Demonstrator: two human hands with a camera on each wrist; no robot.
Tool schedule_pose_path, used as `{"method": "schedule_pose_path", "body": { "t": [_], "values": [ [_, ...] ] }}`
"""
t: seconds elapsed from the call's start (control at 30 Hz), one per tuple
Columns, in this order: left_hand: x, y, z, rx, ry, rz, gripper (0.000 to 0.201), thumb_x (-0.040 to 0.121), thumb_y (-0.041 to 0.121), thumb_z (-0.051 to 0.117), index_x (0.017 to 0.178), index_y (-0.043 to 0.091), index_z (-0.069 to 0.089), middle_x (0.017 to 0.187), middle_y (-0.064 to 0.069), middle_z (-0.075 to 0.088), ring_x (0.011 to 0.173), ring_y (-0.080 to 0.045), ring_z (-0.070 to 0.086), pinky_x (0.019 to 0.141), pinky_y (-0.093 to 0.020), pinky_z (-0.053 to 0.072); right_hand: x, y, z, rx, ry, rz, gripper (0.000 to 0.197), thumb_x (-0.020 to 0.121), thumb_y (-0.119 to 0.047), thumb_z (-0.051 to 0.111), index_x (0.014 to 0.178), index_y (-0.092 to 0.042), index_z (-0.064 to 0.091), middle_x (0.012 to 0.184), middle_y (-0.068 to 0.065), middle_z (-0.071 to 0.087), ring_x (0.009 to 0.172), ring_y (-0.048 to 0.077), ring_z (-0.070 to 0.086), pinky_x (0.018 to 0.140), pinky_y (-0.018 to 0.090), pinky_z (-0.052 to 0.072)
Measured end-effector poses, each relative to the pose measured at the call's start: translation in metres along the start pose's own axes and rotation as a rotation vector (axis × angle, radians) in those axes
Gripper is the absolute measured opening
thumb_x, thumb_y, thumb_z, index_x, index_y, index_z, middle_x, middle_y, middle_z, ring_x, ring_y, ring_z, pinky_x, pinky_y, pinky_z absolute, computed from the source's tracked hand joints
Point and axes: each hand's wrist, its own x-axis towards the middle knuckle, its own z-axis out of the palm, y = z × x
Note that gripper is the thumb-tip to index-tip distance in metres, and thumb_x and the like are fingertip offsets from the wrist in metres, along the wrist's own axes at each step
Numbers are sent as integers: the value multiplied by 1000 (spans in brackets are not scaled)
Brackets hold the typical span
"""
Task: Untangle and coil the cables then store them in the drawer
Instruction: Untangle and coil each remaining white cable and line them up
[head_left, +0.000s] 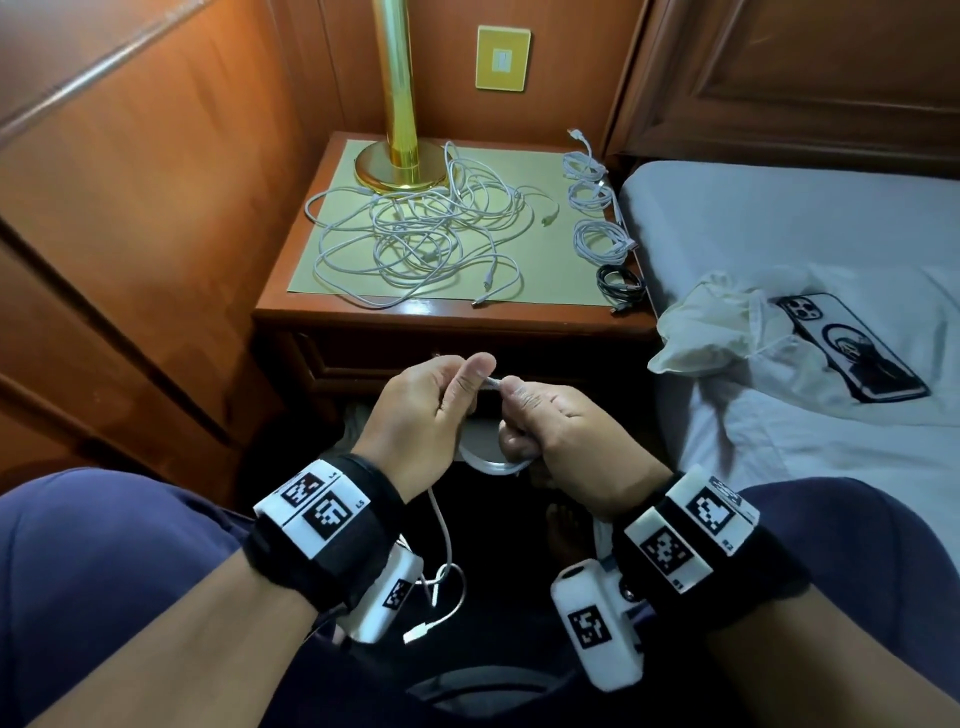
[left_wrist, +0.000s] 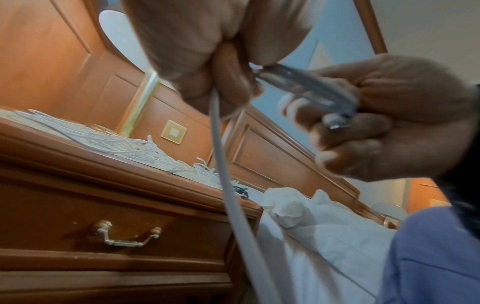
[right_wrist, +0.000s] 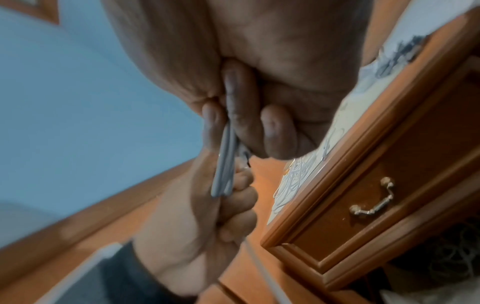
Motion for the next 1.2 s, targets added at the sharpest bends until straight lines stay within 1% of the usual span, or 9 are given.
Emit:
{"method": "schedule_pose_path", "body": {
  "t": [0.13, 0.33, 0.43, 0.57, 0.63, 0.77, 0.9, 1.07, 1.2],
  "values": [
    [8, -9, -15, -77, -24, -12, 54, 86, 72, 51, 78, 19, 56, 61, 13, 46, 57, -9, 41, 56, -33, 38, -2, -1, -7, 257, 73, 70, 43, 107, -34, 34, 67, -21, 37, 54, -7, 34, 44, 9, 20, 40, 23, 14],
    [22, -17, -60, 137, 49, 92, 19, 91, 40, 67, 88, 22, 64, 85, -1, 65, 77, -24, 61, 73, -37, 52, -1, -13, -40, 492, 270, 66, 44, 106, -41, 35, 65, -25, 30, 52, -9, 26, 41, 8, 16, 47, 27, 13],
    [24, -24, -71, 232, 139, 41, 11, 88, 29, 75, 83, 22, 67, 82, -3, 64, 74, -21, 60, 69, -21, 48, -2, -16, -52, 519, 389, 23, 43, 106, -41, 34, 67, -24, 30, 53, -9, 24, 47, 12, 13, 50, 29, 14],
    [20, -25, -64, 436, 111, 174, 7, 89, 21, 73, 86, 16, 71, 80, 2, 63, 67, -10, 55, 68, -6, 38, -2, -14, -53, 493, 517, 4, 43, 106, -41, 35, 67, -24, 32, 54, -8, 26, 47, 10, 24, 50, 26, 26],
    [20, -27, -67, 468, 98, 185, 8, 93, 21, 69, 92, 14, 73, 81, 3, 66, 70, -12, 58, 69, -9, 39, -3, -16, -60, 532, 579, -26, 43, 106, -39, 35, 67, -24, 32, 54, -9, 27, 45, 11, 21, 49, 26, 25],
    [17, -26, -72, 428, 78, 204, 22, 99, 22, 61, 115, 15, 74, 79, 13, 63, 75, 10, 60, 76, -9, 45, -6, -18, -77, 571, 650, -110, 42, 106, -37, 36, 66, -24, 32, 55, -7, 29, 39, 11, 15, 51, 28, 24],
    [3, -11, -37, 412, -133, 253, 48, 100, 39, 49, 147, 31, 43, 89, 12, 59, 77, -10, 59, 76, -31, 52, -3, -10, -70, 491, 682, -143, 43, 107, -34, 36, 65, -22, 33, 55, -5, 31, 37, 11, 18, 50, 27, 26],
    [-5, -5, -14, 511, -149, 263, 34, 96, 47, 29, 120, 39, 52, 103, 11, 66, 89, -23, 69, 71, -42, 57, 0, -6, -63, 325, 730, -177, 46, 108, -31, 35, 64, -18, 33, 51, -5, 38, 36, 11, 25, 50, 28, 24],
    [-14, 0, -7, 406, -181, 300, 34, 95, 36, 32, 105, 30, 63, 102, 13, 69, 93, -15, 70, 73, -39, 58, -1, 4, -58, -116, 744, -329, 45, 106, -37, 37, 63, -26, 47, 57, -4, 53, 46, 15, 41, 51, 29, 32]
  ]
}}
